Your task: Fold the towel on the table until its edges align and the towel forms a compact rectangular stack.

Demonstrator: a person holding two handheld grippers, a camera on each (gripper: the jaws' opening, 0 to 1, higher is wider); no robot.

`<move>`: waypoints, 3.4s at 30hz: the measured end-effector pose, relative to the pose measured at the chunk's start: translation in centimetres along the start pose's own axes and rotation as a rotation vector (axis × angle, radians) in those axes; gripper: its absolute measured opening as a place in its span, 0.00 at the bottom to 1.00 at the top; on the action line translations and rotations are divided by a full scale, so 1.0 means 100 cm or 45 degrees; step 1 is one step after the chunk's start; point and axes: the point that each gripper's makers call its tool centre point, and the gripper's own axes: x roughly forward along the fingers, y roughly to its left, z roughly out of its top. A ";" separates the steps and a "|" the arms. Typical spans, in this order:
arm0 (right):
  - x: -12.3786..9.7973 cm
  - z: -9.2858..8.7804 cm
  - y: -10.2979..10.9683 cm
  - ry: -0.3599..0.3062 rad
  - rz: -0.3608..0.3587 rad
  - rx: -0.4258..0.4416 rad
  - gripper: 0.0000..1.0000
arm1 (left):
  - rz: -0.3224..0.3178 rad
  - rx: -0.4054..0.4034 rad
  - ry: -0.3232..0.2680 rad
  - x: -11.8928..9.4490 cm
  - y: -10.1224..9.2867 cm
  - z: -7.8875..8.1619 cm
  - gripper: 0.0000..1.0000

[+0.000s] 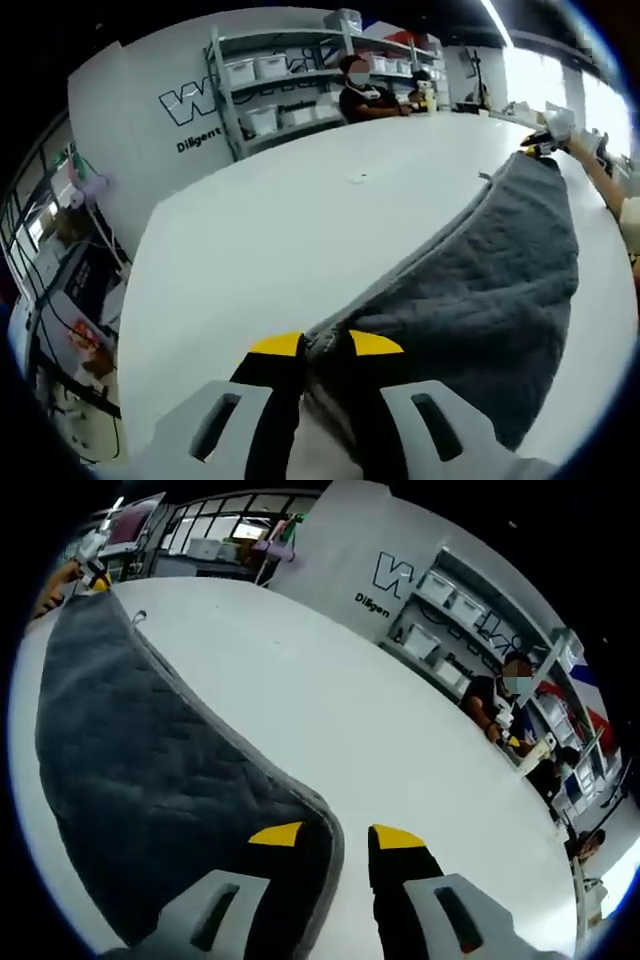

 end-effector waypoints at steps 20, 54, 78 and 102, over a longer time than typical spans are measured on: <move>-0.041 -0.009 0.007 0.025 -0.020 0.145 0.89 | 0.015 -0.276 -0.184 -0.043 -0.005 0.001 0.39; -0.166 -0.008 0.116 -0.201 0.233 0.349 0.99 | -0.079 -0.528 -0.355 -0.112 -0.061 -0.054 0.33; -0.179 0.002 0.185 -0.253 0.338 0.327 0.97 | -0.098 -0.583 -0.319 -0.103 -0.051 -0.073 0.03; -0.180 -0.001 0.187 -0.244 0.339 0.344 0.97 | -0.007 -0.595 -0.227 -0.112 -0.028 -0.103 0.04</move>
